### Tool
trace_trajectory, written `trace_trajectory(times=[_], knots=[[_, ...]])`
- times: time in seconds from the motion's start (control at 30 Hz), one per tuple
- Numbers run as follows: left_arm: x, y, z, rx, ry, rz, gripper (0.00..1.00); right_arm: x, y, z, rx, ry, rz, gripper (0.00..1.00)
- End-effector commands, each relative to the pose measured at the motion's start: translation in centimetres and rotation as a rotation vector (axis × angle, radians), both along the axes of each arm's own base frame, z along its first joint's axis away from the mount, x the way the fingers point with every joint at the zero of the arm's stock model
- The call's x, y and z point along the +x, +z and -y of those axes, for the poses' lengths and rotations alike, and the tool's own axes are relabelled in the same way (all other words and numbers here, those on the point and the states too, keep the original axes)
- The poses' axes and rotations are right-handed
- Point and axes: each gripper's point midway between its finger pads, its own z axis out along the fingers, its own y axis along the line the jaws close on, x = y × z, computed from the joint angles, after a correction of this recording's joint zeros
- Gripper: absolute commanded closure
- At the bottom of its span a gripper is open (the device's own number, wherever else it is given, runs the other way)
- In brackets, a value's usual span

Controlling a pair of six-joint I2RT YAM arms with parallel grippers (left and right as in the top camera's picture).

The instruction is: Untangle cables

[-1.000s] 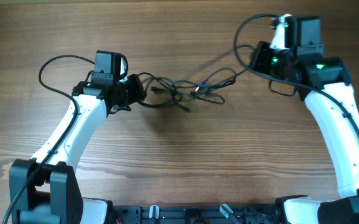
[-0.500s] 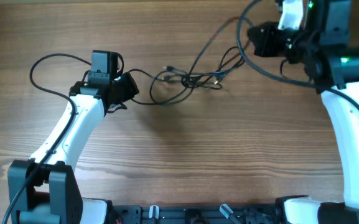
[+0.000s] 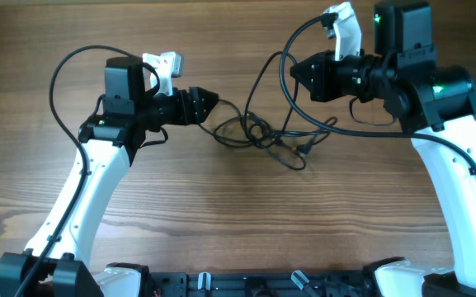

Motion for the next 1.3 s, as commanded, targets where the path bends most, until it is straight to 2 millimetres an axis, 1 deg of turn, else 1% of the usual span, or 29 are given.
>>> trace_trajectory(times=[0.0,0.1,0.13,0.23,0.3,0.33,0.37,0.47,0.5,0.57,0.6,0.63,0.67,0.7,0.73,0.8,0.87,0.9,0.93,1.0,1.1,1.13,1.17,1.2,1.23,1.27], knots=[[-2.1,1.7,4.2,-0.098,-0.214,0.054,0.19,-0.2,0.7,-0.3,-0.001,0.022,0.028,0.96],[-2.3,1.1,6.4,-0.089,-0.288,0.091,0.18,-0.3,0.5,-0.5,0.006,0.033,0.014,0.96],[-2.3,0.9,7.5,-0.092,-0.316,0.106,0.17,-0.3,0.3,-0.5,0.003,0.033,0.005,0.96],[-2.4,0.4,9.1,-0.096,-0.353,0.122,0.18,-0.4,0.1,-0.5,0.001,0.033,-0.003,0.96],[-2.1,-0.2,9.5,-0.088,-0.355,0.124,0.2,-0.5,0.1,-0.4,0.001,0.033,-0.006,0.96],[-1.7,-0.9,9.5,-0.066,-0.336,0.12,0.22,-0.5,0.0,-0.4,0.0,0.034,-0.008,0.95],[-0.9,-2.0,9.2,-0.023,-0.297,0.112,0.25,-0.6,0.0,-0.5,0.002,0.037,-0.011,0.96],[0.3,-4.5,8.8,0.061,-0.23,0.089,0.31,-0.7,0.1,-0.6,0.01,0.044,-0.014,0.96],[0.7,-5.4,8.8,0.086,-0.214,0.078,0.35,-0.7,0.1,-0.6,0.009,0.044,-0.014,0.96],[1.3,-7.2,8.5,0.125,-0.186,0.054,0.48,-0.7,0.0,-0.6,0.008,0.042,-0.017,0.96],[1.4,-7.8,8.3,0.137,-0.176,0.044,0.6,-0.6,-0.1,-0.4,0.0,0.026,-0.021,0.96],[1.4,-8.0,8.2,0.141,-0.174,0.036,0.72,-0.2,-0.5,0.2,-0.014,-0.032,-0.044,0.96],[1.5,-7.9,8.1,0.136,-0.166,0.032,0.86,0.3,-1.1,1.3,-0.045,-0.124,-0.077,0.96],[1.7,-7.4,7.9,0.123,-0.147,0.033,0.96,0.7,-1.8,2.5,-0.077,-0.209,-0.105,0.96],[1.9,-6.8,7.6,0.113,-0.127,0.035,0.96,0.9,-2.4,3.2,-0.096,-0.267,-0.127,0.96],[2.5,-4.5,6.4,0.088,-0.065,0.05,0.96,1.2,-3.7,4.7,-0.135,-0.375,-0.172,0.96],[2.4,-1.2,5.1,0.072,-0.019,0.082,0.96,1.5,-5.2,5.4,-0.164,-0.43,-0.209,0.96],[2.0,0.3,4.7,0.067,-0.01,0.099,0.96,1.7,-5.9,5.5,-0.178,-0.438,-0.222,0.96],[1.5,2.1,4.2,0.058,0.003,0.115,0.96,2.1,-7.0,5.7,-0.198,-0.454,-0.247,0.96],[-0.2,5.8,3.2,0.022,0.038,0.132,0.96,2.7,-8.6,5.7,-0.222,-0.464,-0.284,0.96],[-2.6,10.0,1.6,-0.055,0.099,0.156,0.96,3.7,-11.5,5.5,-0.254,-0.462,-0.346,0.96],[-3.3,11.5,1.1,-0.091,0.115,0.172,0.96,3.8,-12.0,5.4,-0.261,-0.461,-0.358,0.96],[-3.8,13.1,0.1,-0.132,0.15,0.189,0.96,4.1,-13.4,5.4,-0.279,-0.459,-0.391,0.96],[-4.1,14.1,-0.8,-0.164,0.192,0.19,0.96,4.2,-14.1,5.4,-0.287,-0.458,-0.407,0.96],[-4.2,14.7,-1.4,-0.186,0.222,0.191,0.96,4.3,-14.5,5.4,-0.291,-0.459,-0.417,0.96],[-4.1,15.4,-2.7,-0.21,0.272,0.192,0.96,4.5,-15.3,5.5,-0.3,-0.462,-0.434,0.96]])
